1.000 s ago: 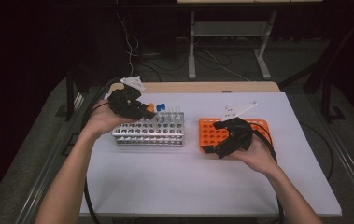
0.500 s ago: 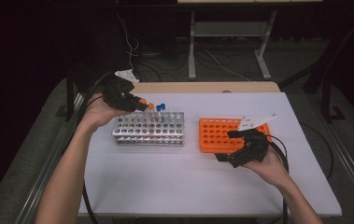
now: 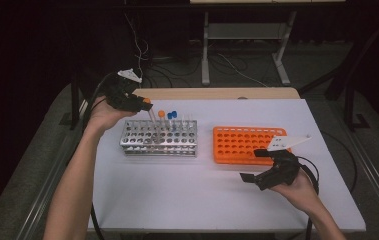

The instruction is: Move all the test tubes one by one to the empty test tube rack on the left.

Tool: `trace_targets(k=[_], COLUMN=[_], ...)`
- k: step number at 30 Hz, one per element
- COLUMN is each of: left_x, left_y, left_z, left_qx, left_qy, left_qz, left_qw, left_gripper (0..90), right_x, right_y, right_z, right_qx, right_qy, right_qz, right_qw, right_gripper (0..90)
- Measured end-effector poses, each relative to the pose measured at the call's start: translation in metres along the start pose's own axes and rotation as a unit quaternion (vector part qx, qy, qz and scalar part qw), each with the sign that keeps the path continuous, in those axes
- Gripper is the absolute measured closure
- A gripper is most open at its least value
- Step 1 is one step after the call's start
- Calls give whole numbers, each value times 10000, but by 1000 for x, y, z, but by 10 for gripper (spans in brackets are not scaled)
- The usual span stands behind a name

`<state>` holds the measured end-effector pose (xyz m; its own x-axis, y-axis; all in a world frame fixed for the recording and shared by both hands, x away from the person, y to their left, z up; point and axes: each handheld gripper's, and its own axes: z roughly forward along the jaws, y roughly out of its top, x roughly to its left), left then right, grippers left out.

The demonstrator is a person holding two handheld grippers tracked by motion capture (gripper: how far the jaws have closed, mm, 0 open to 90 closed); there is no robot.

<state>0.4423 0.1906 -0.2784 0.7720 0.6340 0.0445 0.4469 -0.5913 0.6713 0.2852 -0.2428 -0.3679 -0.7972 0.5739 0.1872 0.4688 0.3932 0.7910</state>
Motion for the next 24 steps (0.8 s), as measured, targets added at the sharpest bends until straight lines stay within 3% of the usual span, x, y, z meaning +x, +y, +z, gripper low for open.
trace_targets(k=[7,16,24], left_x=[5,5,9], left_y=[0,-1,-13], left_z=[12,25,38], left_qx=[-11,160,282], left_qy=[-18,-95,-191], left_qz=[-54,-127,-277], left_qw=[10000,9997,9990], left_gripper=[690,690,689], right_x=[2,0,-3], right_y=[-17,-33,-41], right_z=[-10,-18,-23], right_qx=[-12,-81,-186], right_qy=[-80,-156,-197], right_qz=[130,290,375], right_qw=[9999,9994,9989], right_gripper=[3,3,3])
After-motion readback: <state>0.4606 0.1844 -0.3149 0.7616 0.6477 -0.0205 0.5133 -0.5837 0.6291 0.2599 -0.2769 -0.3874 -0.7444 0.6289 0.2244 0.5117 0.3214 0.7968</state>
